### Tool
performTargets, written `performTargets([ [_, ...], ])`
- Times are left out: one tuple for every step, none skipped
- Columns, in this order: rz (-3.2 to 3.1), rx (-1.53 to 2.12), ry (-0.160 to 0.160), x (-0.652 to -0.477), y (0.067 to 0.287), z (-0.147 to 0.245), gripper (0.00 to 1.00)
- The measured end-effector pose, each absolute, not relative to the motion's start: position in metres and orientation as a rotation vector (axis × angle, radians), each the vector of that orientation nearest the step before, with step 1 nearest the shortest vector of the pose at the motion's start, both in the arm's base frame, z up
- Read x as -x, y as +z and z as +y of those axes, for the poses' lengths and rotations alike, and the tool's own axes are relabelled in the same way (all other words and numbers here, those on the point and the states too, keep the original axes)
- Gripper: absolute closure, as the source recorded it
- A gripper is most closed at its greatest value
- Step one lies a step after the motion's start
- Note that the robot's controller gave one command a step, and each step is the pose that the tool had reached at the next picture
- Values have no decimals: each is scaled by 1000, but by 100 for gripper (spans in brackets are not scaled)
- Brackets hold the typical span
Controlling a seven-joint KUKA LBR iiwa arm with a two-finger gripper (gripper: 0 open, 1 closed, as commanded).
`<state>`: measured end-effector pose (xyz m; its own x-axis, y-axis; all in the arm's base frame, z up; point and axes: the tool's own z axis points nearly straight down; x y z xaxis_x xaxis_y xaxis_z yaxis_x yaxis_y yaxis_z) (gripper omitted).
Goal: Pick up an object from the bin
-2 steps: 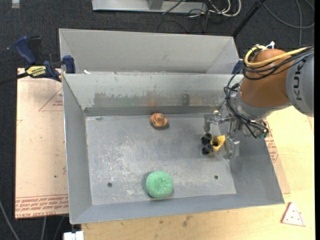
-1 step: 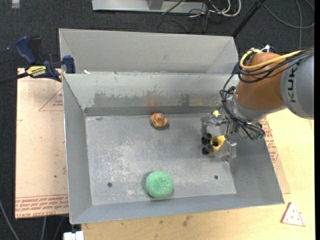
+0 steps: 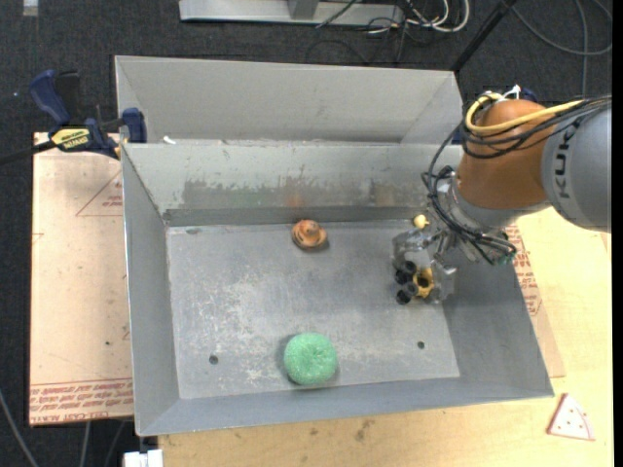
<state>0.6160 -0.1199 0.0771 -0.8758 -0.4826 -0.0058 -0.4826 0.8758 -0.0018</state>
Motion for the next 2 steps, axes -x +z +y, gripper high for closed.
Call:
performTargets([
  [3037,781,0,-616,77,-120,100],
  [3035,795,-3,-635,75,-114,100],
])
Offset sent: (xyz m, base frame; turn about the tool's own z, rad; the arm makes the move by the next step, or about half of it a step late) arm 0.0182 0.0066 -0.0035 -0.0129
